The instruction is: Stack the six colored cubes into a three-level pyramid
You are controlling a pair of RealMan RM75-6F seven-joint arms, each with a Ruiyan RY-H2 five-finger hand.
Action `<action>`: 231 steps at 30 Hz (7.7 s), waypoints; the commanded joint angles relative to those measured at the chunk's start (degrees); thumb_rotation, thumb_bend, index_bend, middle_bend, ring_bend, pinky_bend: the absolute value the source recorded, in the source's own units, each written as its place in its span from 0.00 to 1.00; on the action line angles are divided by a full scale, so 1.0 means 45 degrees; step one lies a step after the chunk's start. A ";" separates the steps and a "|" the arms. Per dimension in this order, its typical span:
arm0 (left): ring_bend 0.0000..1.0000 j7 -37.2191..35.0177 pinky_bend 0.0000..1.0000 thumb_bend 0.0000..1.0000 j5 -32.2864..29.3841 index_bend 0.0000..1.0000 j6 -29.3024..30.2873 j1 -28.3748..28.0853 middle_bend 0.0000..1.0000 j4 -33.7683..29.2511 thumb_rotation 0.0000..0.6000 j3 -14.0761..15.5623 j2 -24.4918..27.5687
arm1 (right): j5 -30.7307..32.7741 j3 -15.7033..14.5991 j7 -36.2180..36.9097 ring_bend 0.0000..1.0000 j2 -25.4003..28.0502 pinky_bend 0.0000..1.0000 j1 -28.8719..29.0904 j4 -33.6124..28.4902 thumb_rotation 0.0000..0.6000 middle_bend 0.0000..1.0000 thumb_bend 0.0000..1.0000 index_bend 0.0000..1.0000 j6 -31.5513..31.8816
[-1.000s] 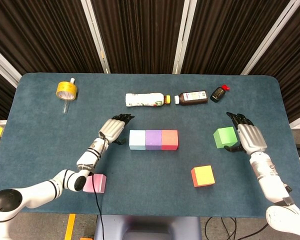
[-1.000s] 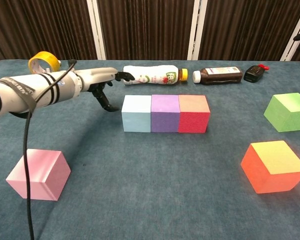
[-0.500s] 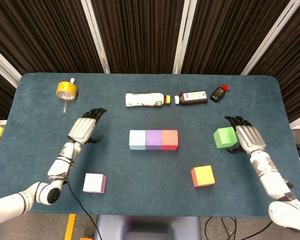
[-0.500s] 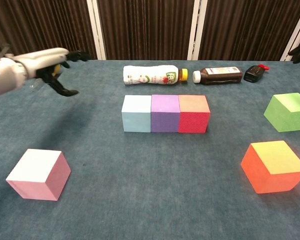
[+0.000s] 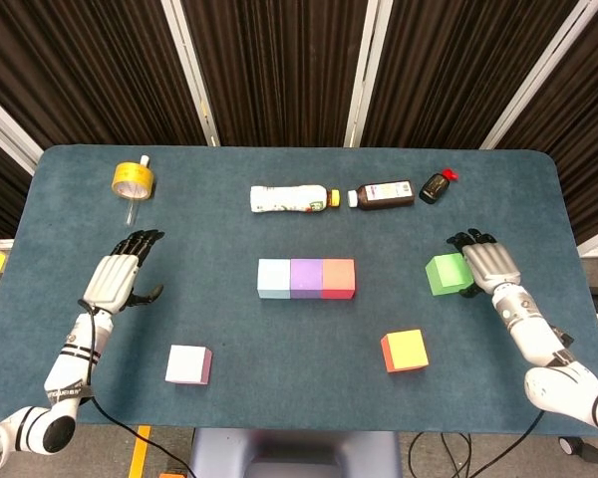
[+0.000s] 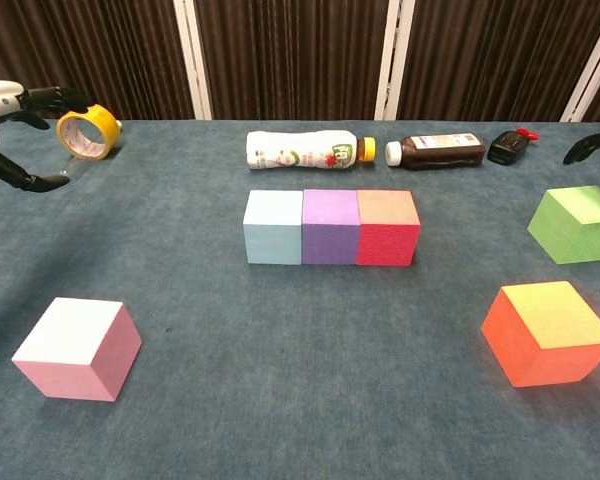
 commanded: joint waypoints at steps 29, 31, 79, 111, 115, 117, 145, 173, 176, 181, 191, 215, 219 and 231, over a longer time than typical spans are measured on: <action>0.03 0.1029 0.13 0.34 0.1667 0.10 0.1884 0.1877 0.08 -0.0295 1.00 0.0733 -0.0270 | 0.2913 0.1291 -0.1707 0.11 0.1910 0.23 0.2394 -0.5961 1.00 0.24 0.33 0.61 0.0583; 0.03 0.0859 0.13 0.34 0.1846 0.10 0.1908 0.1907 0.08 -0.0159 1.00 0.0729 -0.0313 | 0.4293 0.1285 -0.2533 0.12 0.1730 0.23 0.3042 -0.6443 1.00 0.24 0.34 0.62 0.1103; 0.03 -0.1881 0.13 0.33 0.3150 0.10 0.1484 0.2369 0.07 0.1942 1.00 0.0773 -0.0885 | 1.5022 0.2403 -1.0430 0.13 -0.3042 0.25 0.8930 -0.4894 1.00 0.26 0.36 0.61 0.6581; 0.02 -0.3204 0.13 0.33 0.3491 0.09 0.1324 0.2471 0.06 0.3065 1.00 0.0803 -0.1205 | 1.5201 0.4063 -1.1972 0.13 -0.4702 0.25 0.8535 -0.3640 1.00 0.26 0.36 0.60 0.7737; 0.02 -0.3234 0.13 0.33 0.3518 0.09 0.1328 0.2476 0.06 0.3094 1.00 0.0802 -0.1210 | 1.5149 0.4261 -1.2026 0.13 -0.4682 0.25 0.8432 -0.3725 1.00 0.26 0.36 0.60 0.7869; 0.02 -0.3267 0.13 0.33 0.3531 0.09 0.1348 0.2488 0.06 0.3096 1.00 0.0800 -0.1216 | 1.5137 0.4324 -1.2078 0.13 -0.4711 0.25 0.8406 -0.3708 1.00 0.26 0.36 0.60 0.7930; 0.02 -0.3677 0.13 0.33 0.3617 0.09 0.1305 0.2543 0.06 0.3487 1.00 0.0828 -0.1398 | 1.4795 0.4899 -1.2893 0.13 -0.5388 0.25 0.8149 -0.3346 1.00 0.26 0.36 0.58 0.8410; 0.02 -0.3985 0.13 0.33 0.3652 0.08 0.1246 0.2569 0.05 0.3775 1.00 0.0848 -0.1543 | 1.4510 0.5201 -1.3370 0.12 -0.5723 0.22 0.7920 -0.3235 1.00 0.26 0.36 0.44 0.8527; 0.02 -0.4004 0.13 0.33 0.3652 0.08 0.1256 0.2573 0.05 0.3775 1.00 0.0840 -0.1540 | 1.4482 0.5258 -1.3376 0.12 -0.5729 0.22 0.7893 -0.3223 1.00 0.26 0.36 0.48 0.8515; 0.02 -0.3996 0.13 0.33 0.3668 0.08 0.1272 0.2569 0.05 0.3765 1.00 0.0832 -0.1537 | 1.4473 0.5317 -1.3416 0.12 -0.5754 0.22 0.7864 -0.3218 1.00 0.26 0.36 0.49 0.8494; 0.01 -0.4047 0.13 0.33 0.3638 0.07 0.1235 0.2588 0.05 0.3823 1.00 0.0843 -0.1571 | 1.4438 0.5288 -1.3614 0.12 -0.5863 0.22 0.7844 -0.3068 1.00 0.26 0.36 0.47 0.8393; 0.00 -0.3919 0.13 0.33 0.3907 0.07 0.1231 0.2503 0.04 0.3191 1.00 0.0911 -0.0880 | 1.4825 0.5812 -1.3268 0.01 -0.3618 0.10 0.6544 -0.5753 1.00 0.17 0.32 0.00 0.7621; 0.00 -0.3924 0.13 0.33 0.3949 0.07 0.1048 0.2467 0.04 0.2764 1.00 0.1007 -0.0549 | 1.4972 0.5529 -1.3103 0.00 -0.2690 0.09 0.6008 -0.6375 1.00 0.16 0.28 0.01 0.7016; 0.09 -0.4281 0.13 0.33 0.4317 0.16 0.0880 0.2558 0.13 0.1701 1.00 0.1423 0.0475 | 1.1111 0.4346 -0.9736 0.05 -0.0657 0.15 0.3778 -0.8323 1.00 0.17 0.26 0.26 0.5259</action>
